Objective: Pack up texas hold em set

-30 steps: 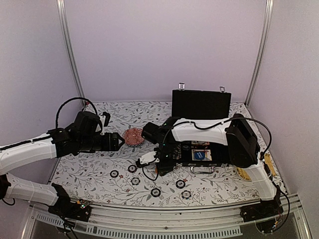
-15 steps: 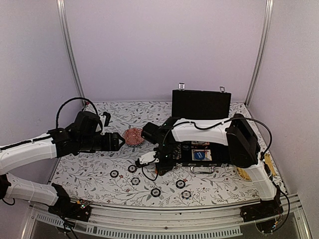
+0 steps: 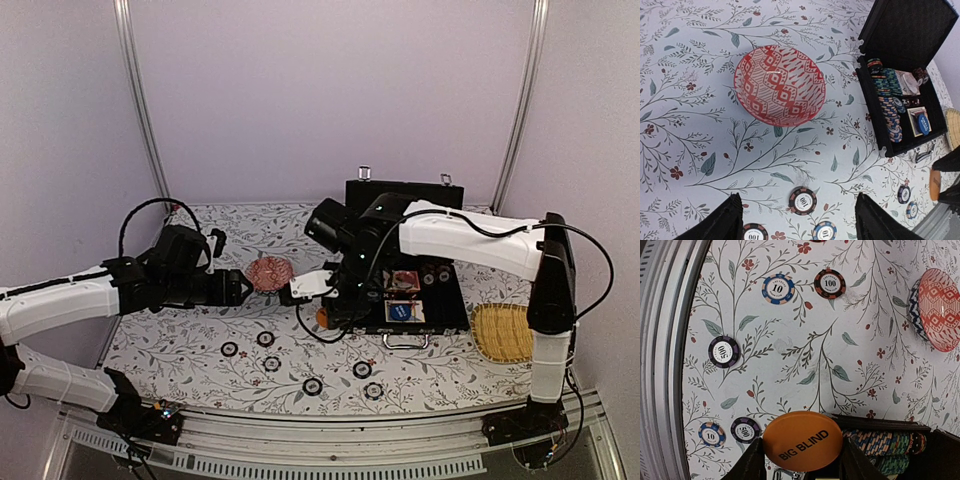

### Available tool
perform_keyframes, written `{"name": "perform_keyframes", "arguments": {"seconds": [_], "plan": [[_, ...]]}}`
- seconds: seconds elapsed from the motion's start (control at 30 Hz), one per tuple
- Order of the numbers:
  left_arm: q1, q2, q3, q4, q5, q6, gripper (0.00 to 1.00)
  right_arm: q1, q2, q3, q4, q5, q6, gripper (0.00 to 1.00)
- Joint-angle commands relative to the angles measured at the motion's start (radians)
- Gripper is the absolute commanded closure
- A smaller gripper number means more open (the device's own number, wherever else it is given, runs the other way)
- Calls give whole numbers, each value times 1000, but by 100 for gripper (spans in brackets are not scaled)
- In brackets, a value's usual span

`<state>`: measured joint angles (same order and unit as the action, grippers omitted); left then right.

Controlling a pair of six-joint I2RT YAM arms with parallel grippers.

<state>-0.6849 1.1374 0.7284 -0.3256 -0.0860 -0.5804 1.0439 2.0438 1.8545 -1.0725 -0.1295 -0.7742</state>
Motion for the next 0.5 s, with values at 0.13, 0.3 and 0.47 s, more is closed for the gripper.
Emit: {"name": "perform_keyframes", "arguments": {"seconds": [0.13, 0.3, 0.47], "plan": [[14, 25, 40, 18, 17, 8, 22, -242, -95, -136, 22, 28, 3, 58], [13, 25, 40, 13, 19, 5, 22, -400, -98, -147, 51, 42, -21, 58], [12, 28, 43, 14, 28, 1, 22, -508, -49, -133, 87, 57, -40, 58]]}}
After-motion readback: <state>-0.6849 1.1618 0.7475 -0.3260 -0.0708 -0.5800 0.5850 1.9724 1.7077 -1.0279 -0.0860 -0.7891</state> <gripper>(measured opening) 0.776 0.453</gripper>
